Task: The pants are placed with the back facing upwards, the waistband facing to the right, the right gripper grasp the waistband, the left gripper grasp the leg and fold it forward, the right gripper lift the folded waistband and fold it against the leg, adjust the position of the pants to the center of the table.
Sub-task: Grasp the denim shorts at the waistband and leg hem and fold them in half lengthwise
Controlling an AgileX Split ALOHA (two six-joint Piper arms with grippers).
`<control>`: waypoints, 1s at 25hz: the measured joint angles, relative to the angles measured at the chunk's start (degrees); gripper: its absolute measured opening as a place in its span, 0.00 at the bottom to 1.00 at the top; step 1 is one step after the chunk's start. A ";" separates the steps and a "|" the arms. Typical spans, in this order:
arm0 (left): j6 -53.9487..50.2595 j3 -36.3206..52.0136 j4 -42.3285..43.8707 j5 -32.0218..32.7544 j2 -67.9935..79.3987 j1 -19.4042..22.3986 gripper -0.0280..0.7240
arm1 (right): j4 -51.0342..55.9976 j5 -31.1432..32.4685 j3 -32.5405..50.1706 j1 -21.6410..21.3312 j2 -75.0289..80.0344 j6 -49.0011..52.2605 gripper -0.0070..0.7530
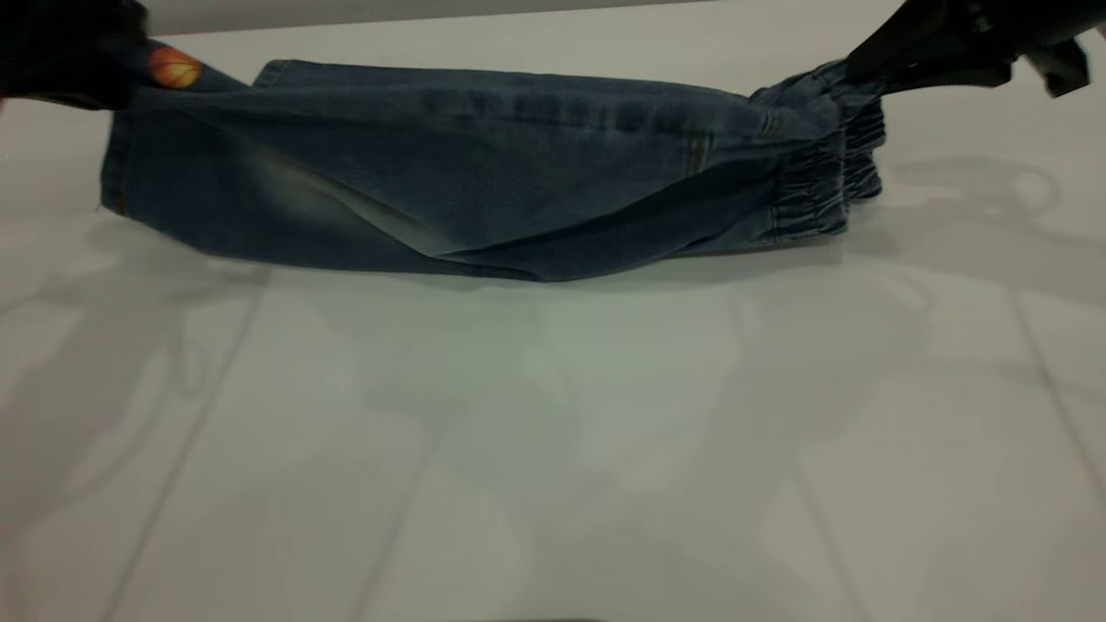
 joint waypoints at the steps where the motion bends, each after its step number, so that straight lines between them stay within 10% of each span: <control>1: 0.00 0.00 0.06 -3.22 1.52 -0.24 0.10 | 1.08 -0.12 -0.80 0.00 1.11 -1.04 0.05; 10: -0.29 -0.12 5.40 -29.22 12.41 -0.85 0.10 | 16.82 -1.99 -3.38 0.00 5.12 -15.46 0.05; 25: -0.34 -2.04 8.86 -54.58 27.61 -0.85 0.15 | 18.42 -4.92 -6.27 0.00 8.86 -25.55 0.14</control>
